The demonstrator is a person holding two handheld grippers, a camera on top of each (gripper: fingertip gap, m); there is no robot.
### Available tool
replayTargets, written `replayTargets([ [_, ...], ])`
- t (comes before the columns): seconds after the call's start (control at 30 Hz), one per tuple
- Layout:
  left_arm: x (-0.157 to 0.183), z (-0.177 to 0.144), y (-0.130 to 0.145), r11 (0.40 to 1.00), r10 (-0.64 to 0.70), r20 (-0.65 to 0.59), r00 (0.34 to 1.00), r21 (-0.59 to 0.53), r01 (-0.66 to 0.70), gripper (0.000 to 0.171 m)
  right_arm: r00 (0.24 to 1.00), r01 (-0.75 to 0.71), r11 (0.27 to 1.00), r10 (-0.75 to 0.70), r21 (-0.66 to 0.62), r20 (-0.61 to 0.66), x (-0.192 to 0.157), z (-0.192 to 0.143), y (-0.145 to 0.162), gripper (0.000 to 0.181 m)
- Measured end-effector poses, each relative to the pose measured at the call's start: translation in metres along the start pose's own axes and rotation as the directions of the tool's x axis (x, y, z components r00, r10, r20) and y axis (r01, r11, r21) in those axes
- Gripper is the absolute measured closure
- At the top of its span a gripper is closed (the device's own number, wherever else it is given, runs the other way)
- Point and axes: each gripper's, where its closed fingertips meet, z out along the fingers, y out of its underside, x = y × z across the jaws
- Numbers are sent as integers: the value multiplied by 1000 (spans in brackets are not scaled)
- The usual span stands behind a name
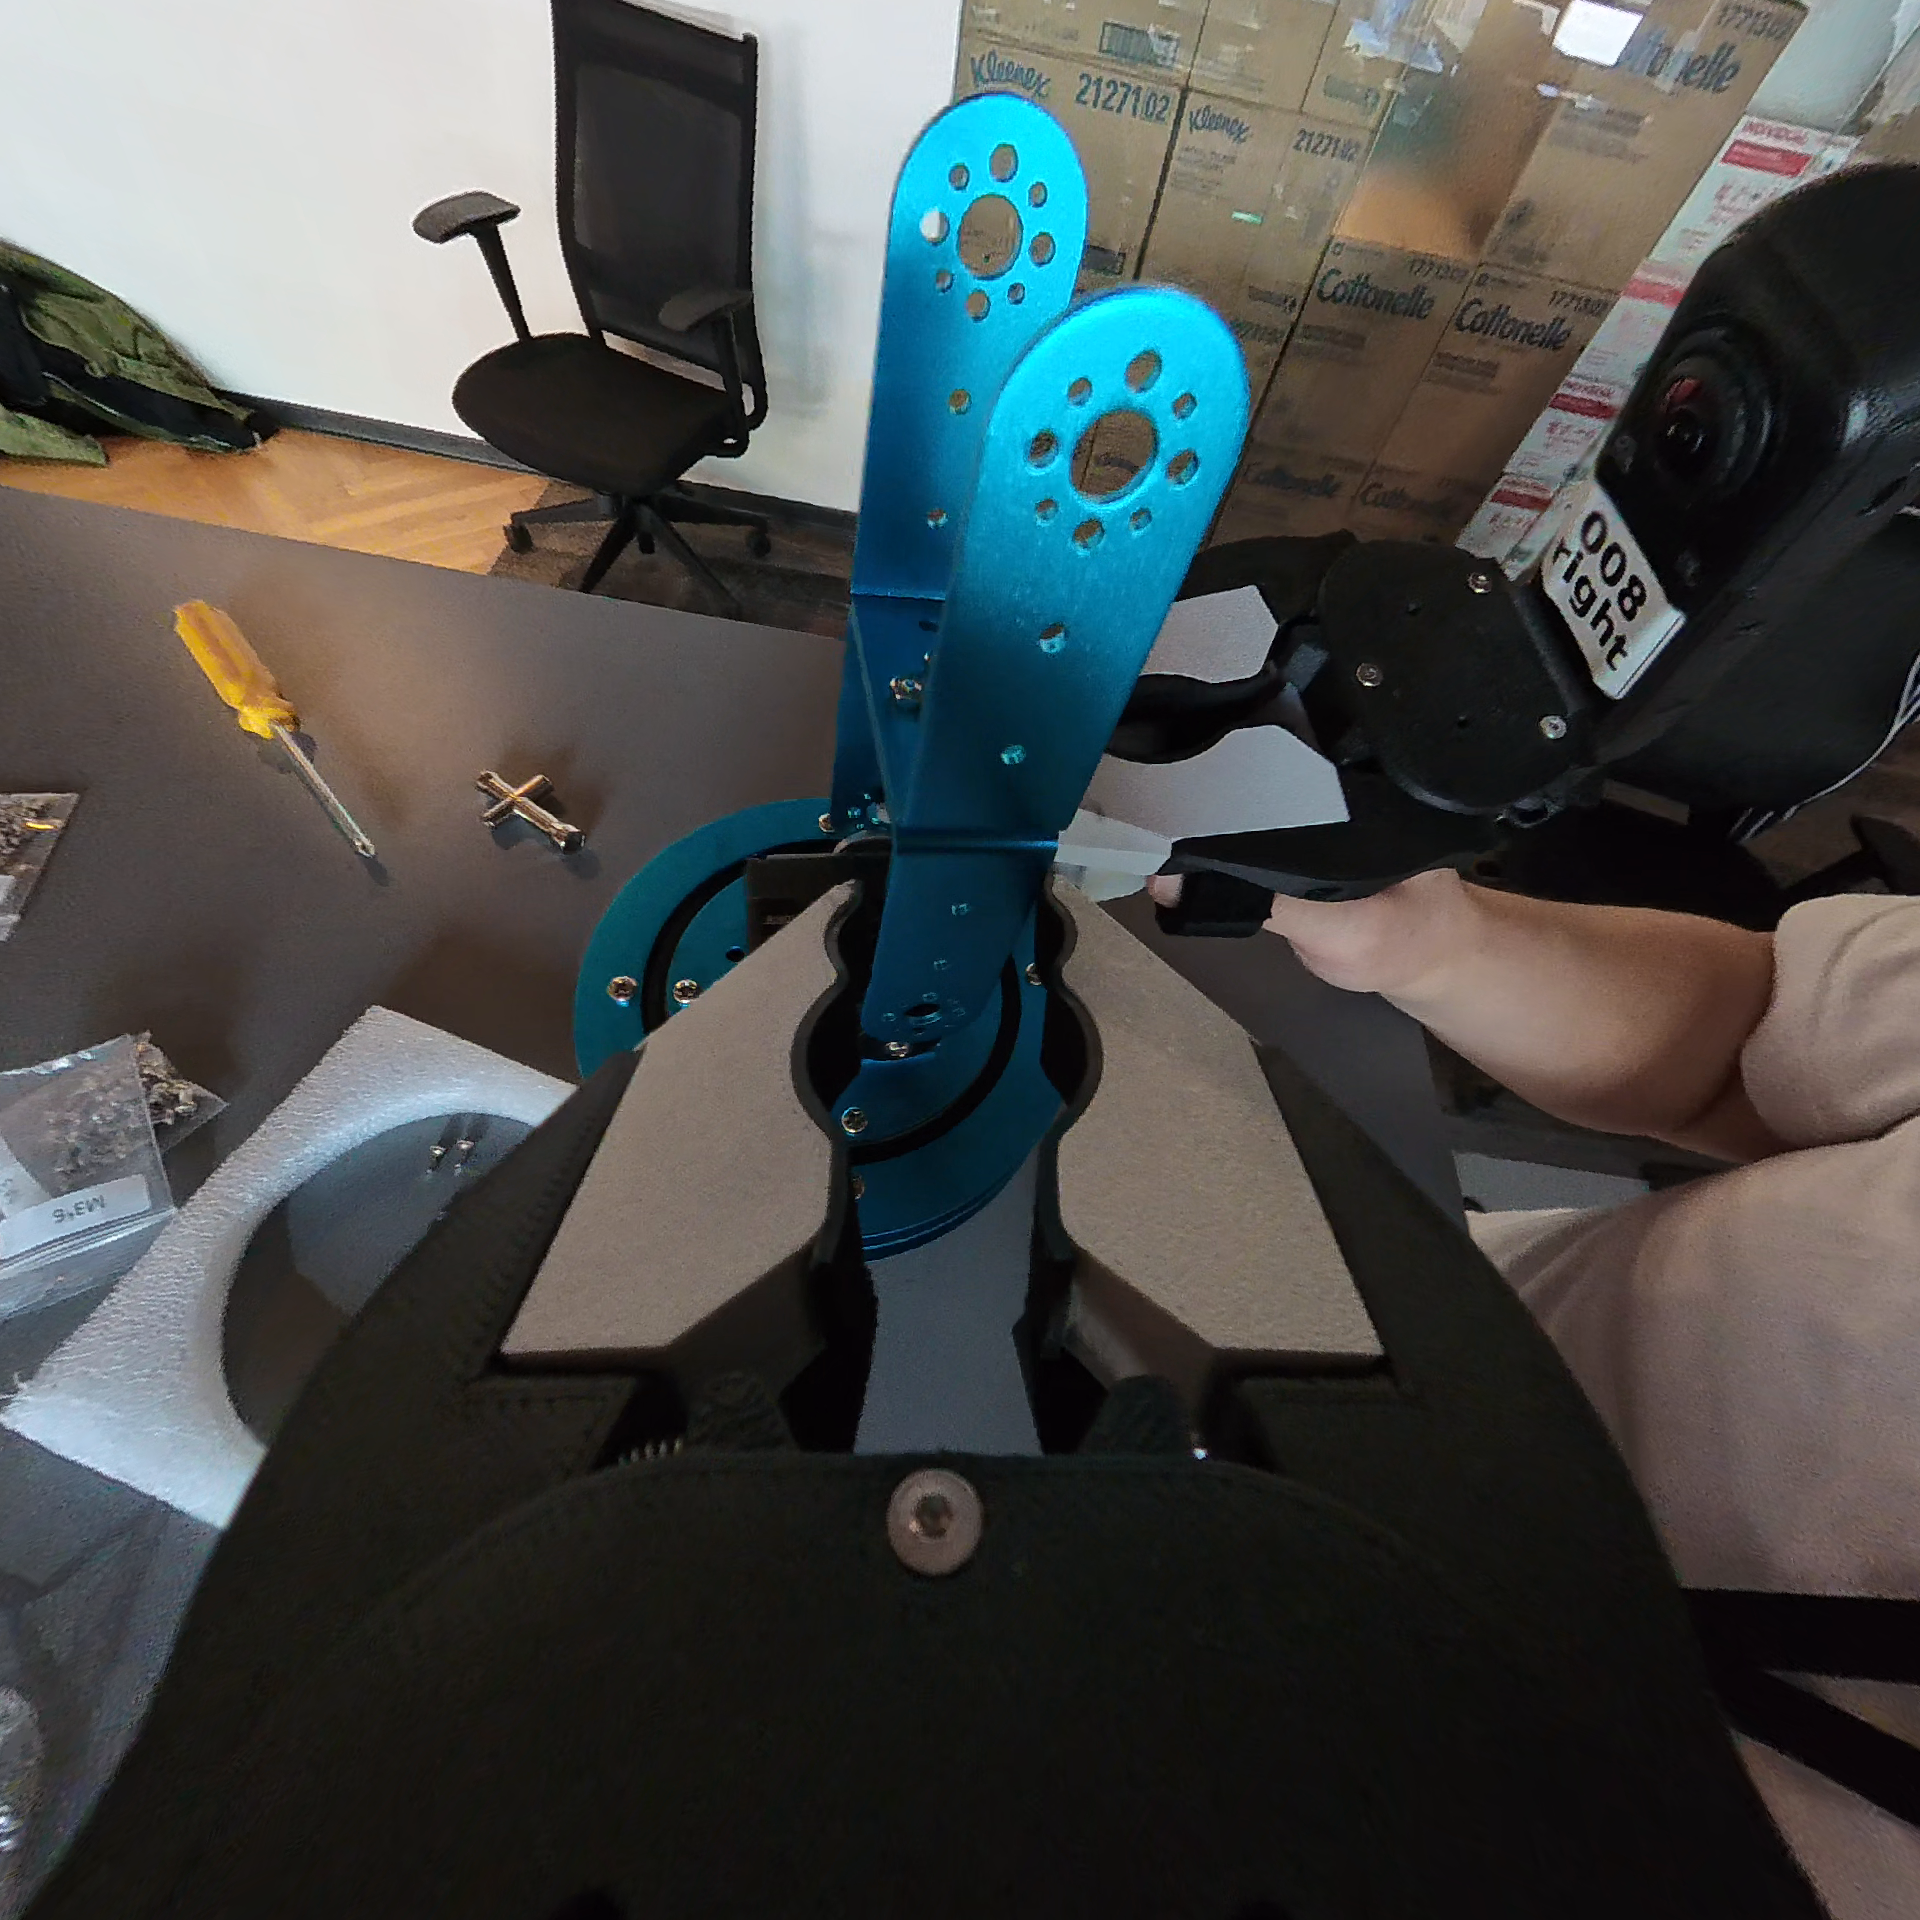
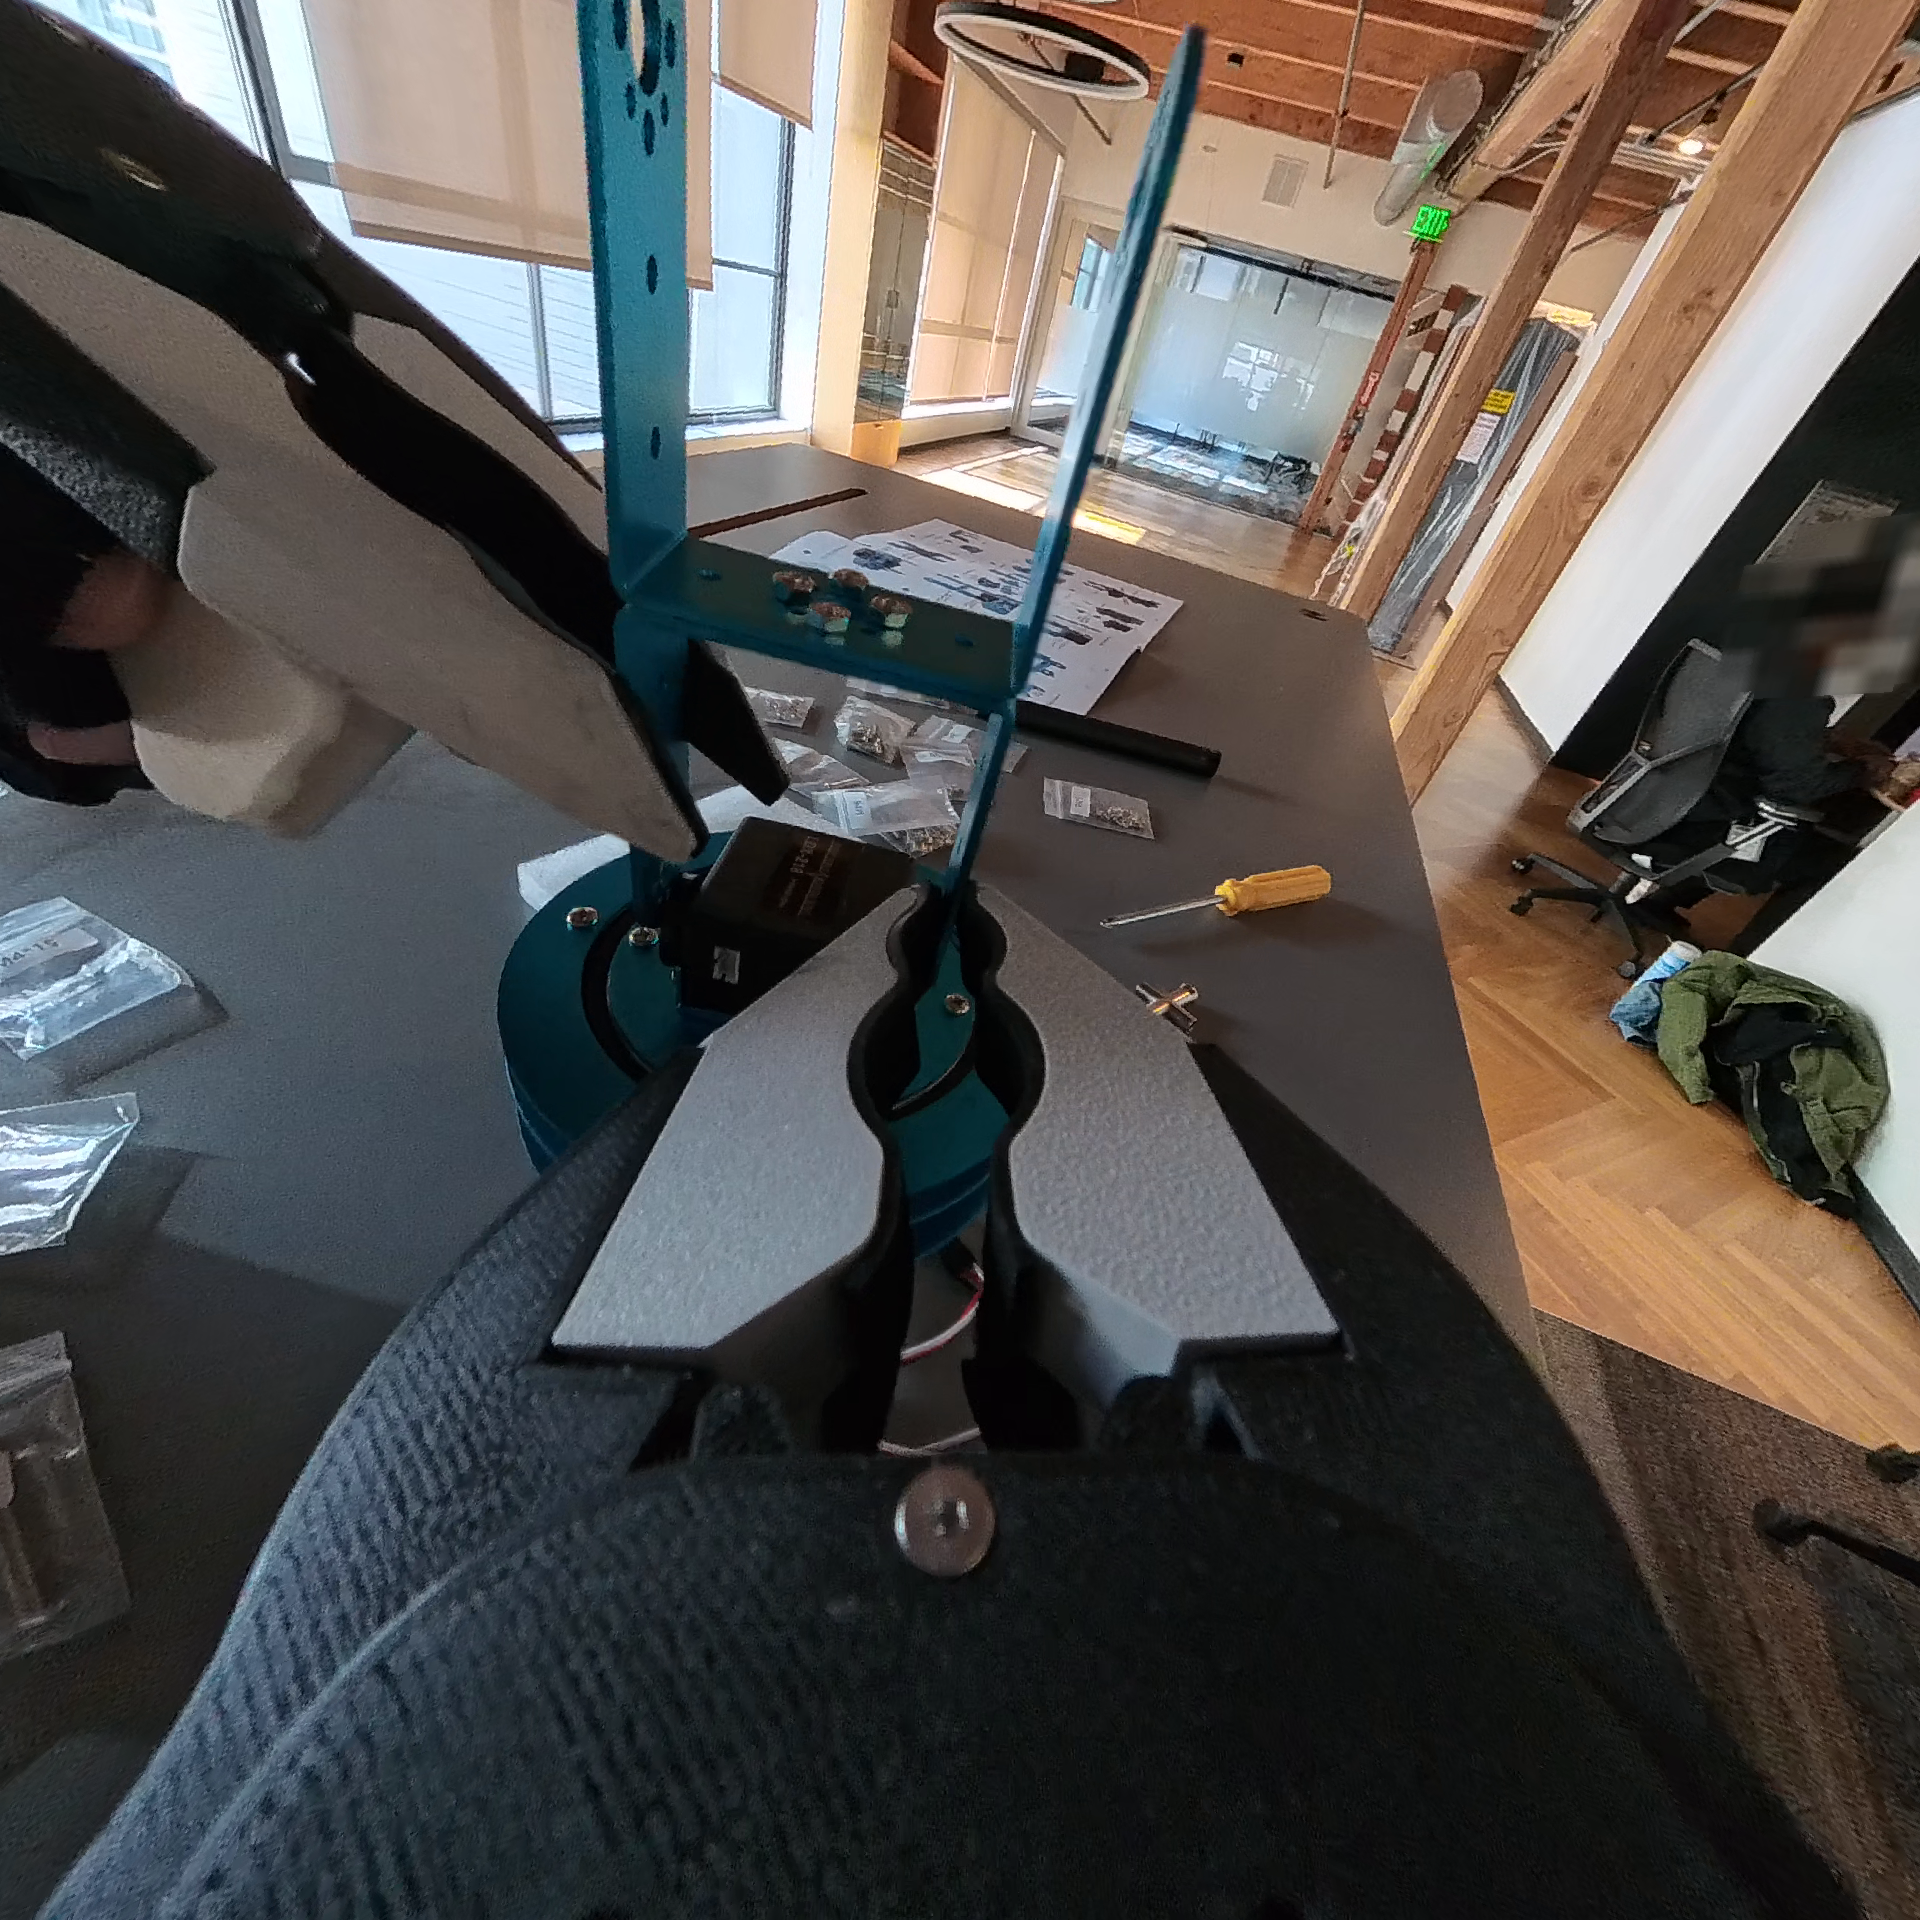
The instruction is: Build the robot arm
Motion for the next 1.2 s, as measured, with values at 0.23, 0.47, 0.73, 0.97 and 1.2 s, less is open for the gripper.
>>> replayTargets([
  [0.23, -5, -2, 0, 997, -76, -83, 994, 13, 77, 145, 1000, -20, 1000, 21, -3, 24, 0, 2, -2, 179],
  [0.47, -6, 1, 3, 999, -50, -80, 996, -1, 50, 138, 1000, -5, 1000, 5, 7, 5, 0, -1, -2, 180],
  [0.73, -6, 1, -5, 997, -11, -28, 1000, 74, 13, 145, 999, 50, 999, -50, 3, -16, -1, -4, -2, 179],
  [0.97, -5, 3, -5, 993, 28, 26, 999, 116, -30, 145, 999, 49, 999, -49, 7, -2, -2, -7, -1, 178],
  [1.2, -2, 4, -2, 993, 67, 29, 997, 92, -70, 146, 997, 80, 997, -79, 19, -24, 0, -10, -4, 180],
])
